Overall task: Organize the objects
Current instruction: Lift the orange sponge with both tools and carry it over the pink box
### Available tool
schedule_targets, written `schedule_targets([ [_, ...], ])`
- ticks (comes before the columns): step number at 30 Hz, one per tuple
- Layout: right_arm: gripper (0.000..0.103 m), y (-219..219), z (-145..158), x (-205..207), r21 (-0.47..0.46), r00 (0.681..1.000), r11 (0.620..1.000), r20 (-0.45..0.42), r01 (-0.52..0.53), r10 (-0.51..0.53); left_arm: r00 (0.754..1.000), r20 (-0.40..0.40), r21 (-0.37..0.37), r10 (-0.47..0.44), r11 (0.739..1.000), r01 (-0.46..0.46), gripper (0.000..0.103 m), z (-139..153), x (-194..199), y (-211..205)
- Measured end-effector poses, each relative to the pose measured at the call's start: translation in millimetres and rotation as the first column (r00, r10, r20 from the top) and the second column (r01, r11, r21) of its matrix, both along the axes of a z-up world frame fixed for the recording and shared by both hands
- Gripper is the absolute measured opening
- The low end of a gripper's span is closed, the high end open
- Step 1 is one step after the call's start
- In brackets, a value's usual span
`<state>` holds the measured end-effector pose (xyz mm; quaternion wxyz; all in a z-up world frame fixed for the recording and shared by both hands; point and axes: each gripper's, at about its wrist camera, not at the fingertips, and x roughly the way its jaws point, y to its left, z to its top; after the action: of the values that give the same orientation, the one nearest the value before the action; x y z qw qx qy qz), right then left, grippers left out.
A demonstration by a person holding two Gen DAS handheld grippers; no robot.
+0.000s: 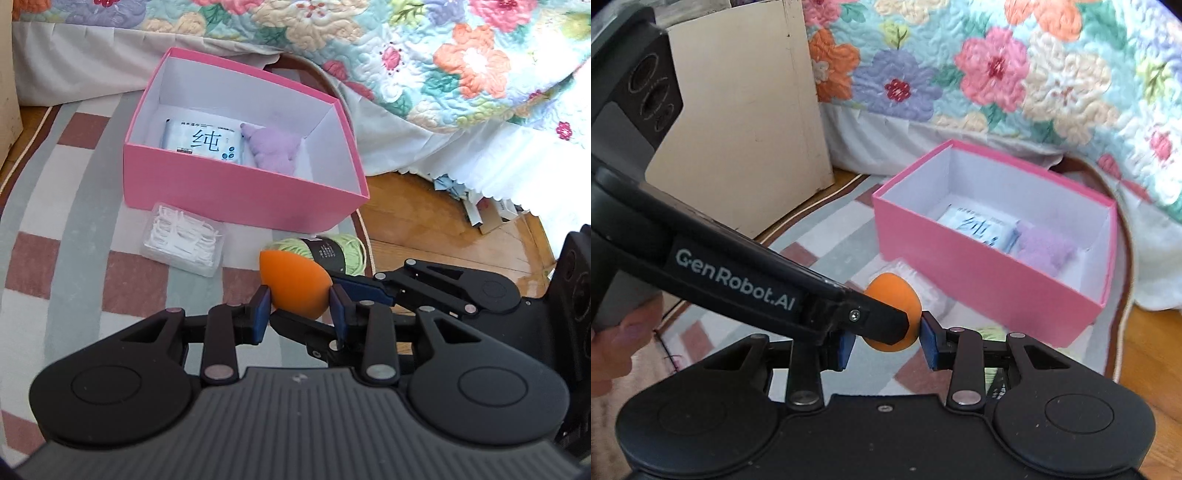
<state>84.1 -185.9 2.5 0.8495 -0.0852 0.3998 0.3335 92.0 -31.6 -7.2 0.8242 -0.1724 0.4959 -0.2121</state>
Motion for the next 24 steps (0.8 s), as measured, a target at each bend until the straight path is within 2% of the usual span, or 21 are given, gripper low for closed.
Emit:
schedule_targets([
  [5,0.043,1.6,8.8,2.9,-0.015,0.999,0.999,0.019,-0.030,0.030,1.000,-0.017,0.021,0.005,1.000,-0.005,0.033,12.2,9.0,-4.5],
  [10,0.043,5.3,21.4,20.1,-0.013,0.999,1.000,0.029,-0.025,0.026,1.000,-0.010,0.010,0.022,1.000,-0.022,0.033,27.1,25.6,-4.1],
  [17,0.043,15.6,33.1,59.1,-0.025,0.997,0.998,0.052,-0.052,0.053,0.999,-0.010,0.012,0.037,0.999,-0.037,0.033,41.2,70.2,-1.3],
  [24,0.043,23.9,29.3,111.2,0.018,0.999,0.999,0.007,-0.032,0.032,0.997,-0.024,0.036,0.068,0.997,-0.067,0.034,37.8,124.9,2.3],
])
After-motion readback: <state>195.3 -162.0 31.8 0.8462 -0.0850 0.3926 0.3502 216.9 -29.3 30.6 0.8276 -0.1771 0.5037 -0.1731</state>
